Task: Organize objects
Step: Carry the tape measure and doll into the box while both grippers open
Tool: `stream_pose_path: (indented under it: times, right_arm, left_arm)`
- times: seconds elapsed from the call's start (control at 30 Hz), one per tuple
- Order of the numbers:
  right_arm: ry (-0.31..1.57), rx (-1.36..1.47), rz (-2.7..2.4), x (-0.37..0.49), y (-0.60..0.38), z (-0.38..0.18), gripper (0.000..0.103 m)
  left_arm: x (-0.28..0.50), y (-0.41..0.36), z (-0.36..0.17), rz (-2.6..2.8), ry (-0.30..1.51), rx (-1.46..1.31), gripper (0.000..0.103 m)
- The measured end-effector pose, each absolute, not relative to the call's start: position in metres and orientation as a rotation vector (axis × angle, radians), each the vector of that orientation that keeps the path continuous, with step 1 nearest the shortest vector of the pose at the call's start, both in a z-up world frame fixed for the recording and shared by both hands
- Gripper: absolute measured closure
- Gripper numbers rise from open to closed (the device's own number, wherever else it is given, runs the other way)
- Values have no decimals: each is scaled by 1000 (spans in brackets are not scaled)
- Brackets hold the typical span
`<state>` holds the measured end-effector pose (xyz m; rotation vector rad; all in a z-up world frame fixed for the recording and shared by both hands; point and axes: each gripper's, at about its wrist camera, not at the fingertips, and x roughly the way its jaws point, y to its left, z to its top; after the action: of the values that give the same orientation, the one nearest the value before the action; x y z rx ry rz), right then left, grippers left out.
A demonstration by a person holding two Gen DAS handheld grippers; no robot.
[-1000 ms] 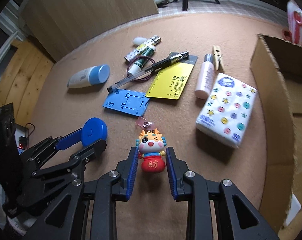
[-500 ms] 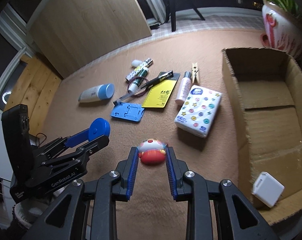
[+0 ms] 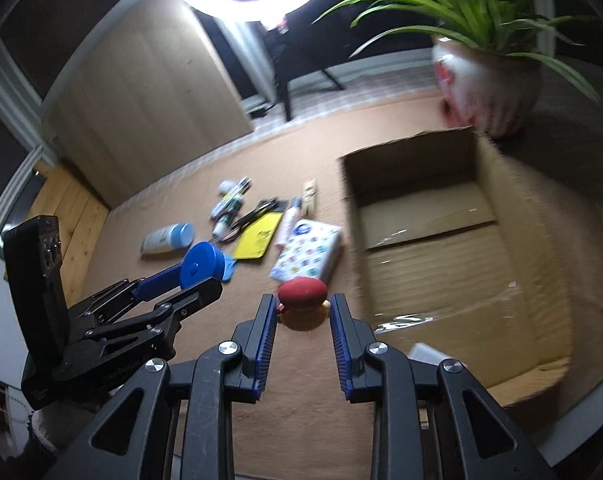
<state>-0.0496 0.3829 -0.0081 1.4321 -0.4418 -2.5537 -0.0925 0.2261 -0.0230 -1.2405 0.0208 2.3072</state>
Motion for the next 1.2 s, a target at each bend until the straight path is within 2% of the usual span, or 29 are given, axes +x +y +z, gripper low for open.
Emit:
stream_pose_path:
  times: [0.5,1.0,1.07,1.1,1.13,1.2]
  right_arm:
    - [-531,1458,-2705,-45,460,-9,79]
    - [-591,1529,-2716,-46,490,-31,78]
    - [-600,1526,-2707,-46,491,-33,73]
    - [-606,1526,-2705,-46,491,-33,68]
    - [-617,1527,-2701,-46,492,-34,53]
    - [-621,1512,-2726,-45,493,-31,42]
  left_arm:
    - [-100,334,-10,2196,146,-1145,49]
    - [-111,380,-27,2143,211,-1170,49]
    - [-113,381,-29,2134,207,-1178,49]
    - [-114,381,-30,2125,201,-1184,46]
    - [-114,381,-30,2115,196,-1192,32]
    - [-115,380,-29,2120,185,-1187,22]
